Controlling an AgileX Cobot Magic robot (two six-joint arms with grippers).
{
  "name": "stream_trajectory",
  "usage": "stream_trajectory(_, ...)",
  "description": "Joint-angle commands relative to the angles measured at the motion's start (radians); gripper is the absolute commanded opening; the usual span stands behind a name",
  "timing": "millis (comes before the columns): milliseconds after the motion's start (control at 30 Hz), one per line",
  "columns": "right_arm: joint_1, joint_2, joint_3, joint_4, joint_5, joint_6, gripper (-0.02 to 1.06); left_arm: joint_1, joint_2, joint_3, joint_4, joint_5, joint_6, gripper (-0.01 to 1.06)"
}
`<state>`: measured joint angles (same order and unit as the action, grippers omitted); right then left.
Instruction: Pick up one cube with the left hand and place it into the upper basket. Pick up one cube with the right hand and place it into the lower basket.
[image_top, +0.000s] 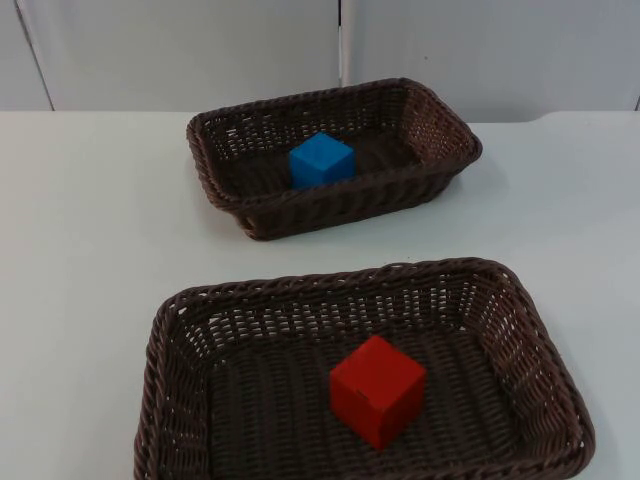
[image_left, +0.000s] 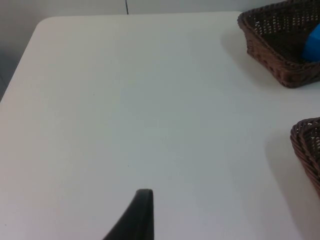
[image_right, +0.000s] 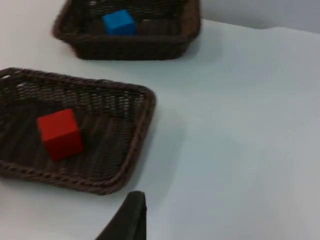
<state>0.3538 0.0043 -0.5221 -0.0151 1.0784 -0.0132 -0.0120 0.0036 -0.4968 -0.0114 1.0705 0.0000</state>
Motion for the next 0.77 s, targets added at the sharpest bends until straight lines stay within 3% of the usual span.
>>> stream_trajectory(0, -0.041, -0.004, 0.007, 0.0, 0.0, 0.001, 1.05, 0.003, -0.004, 0.004, 0.0, 0.004, 0.0, 1.05)
stream_trajectory(233, -0.184, -0.004, 0.007, 0.0, 0.0, 0.001, 1.05, 0.003, -0.004, 0.004, 0.0, 0.004, 0.0, 1.05)
stream_trajectory(733, -0.304, -0.004, 0.007, 0.0, 0.0, 0.001, 1.05, 0.003, -0.004, 0.004, 0.0, 0.004, 0.0, 1.05)
